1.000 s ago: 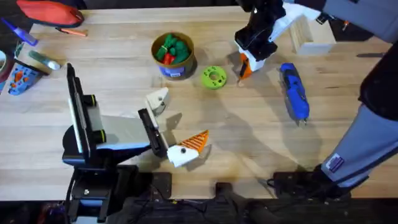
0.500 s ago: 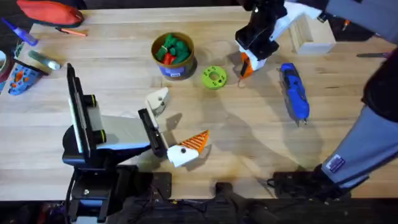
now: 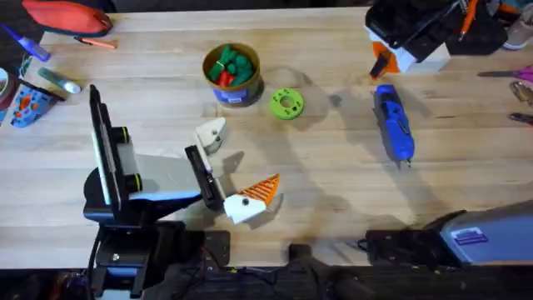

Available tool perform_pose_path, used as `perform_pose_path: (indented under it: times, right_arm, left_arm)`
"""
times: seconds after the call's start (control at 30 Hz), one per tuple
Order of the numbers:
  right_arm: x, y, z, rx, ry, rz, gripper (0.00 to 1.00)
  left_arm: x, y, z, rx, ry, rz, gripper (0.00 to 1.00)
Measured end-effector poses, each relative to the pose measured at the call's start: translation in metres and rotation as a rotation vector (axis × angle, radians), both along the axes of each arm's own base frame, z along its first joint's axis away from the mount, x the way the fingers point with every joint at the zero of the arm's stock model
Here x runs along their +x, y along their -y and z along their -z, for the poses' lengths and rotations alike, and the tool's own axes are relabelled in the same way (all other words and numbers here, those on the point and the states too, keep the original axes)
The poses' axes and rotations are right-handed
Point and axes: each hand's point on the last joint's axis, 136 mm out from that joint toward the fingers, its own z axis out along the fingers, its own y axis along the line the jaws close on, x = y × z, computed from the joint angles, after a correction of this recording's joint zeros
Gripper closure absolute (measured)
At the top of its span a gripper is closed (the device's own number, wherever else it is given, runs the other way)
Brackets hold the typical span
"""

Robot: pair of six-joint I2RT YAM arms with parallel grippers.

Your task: Pick up the gripper from the table and insert it into the empty holder that is missing its gripper. Then pick up a screw, insert it into the mounting hole, and use the screwdriver to tighten it. Finally, clean up the table by picking up the vegetable and placing it into the bucket.

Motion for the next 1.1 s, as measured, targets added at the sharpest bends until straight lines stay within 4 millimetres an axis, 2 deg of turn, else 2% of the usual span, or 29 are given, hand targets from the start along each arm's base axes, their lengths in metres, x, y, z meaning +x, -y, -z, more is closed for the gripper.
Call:
perform_pose_path:
  times: [0.13, 0.27, 0.3, 0.33, 0.43, 0.8, 0.83, 1.03, 1.1]
  right_arm:
    - [-0.005, 0.004, -0.005, -0.003, 0.038, -0.020, 0.990]
    - [-0.013, 0.009, 0.003, 0.011, 0.088, -0.038, 0.990]
    - [-0.015, 0.006, 0.007, 0.049, 0.155, -0.082, 0.990]
    - [-0.012, -0.004, 0.007, 0.098, 0.239, -0.169, 0.990]
    - [-0.007, -0.020, 0.004, 0.156, 0.309, -0.296, 0.990]
    - [0.006, -0.092, 0.008, 0.460, 0.464, -0.759, 0.992]
    - [0.000, -0.118, 0.009, 0.667, 0.596, -0.945, 0.992]
    - [-0.010, -0.124, -0.004, 0.787, 0.711, -1.078, 0.992]
    - [-0.025, -0.123, -0.010, 0.893, 0.740, -1.174, 0.992]
  left_arm:
    - [0.000, 0.000, 0.000, 0.000, 0.000, 0.000, 0.014]
    - [0.000, 0.000, 0.000, 0.000, 0.000, 0.000, 0.014]
    - [0.000, 0.000, 0.000, 0.000, 0.000, 0.000, 0.014]
    - [0.000, 0.000, 0.000, 0.000, 0.000, 0.000, 0.014]
    - [0.000, 0.000, 0.000, 0.000, 0.000, 0.000, 0.014]
    - [0.000, 0.000, 0.000, 0.000, 0.000, 0.000, 0.015]
    - [0.000, 0.000, 0.000, 0.000, 0.000, 0.000, 0.014]
    - [0.000, 0.000, 0.000, 0.000, 0.000, 0.000, 0.014]
    - [0.000, 0.000, 0.000, 0.000, 0.000, 0.000, 0.014]
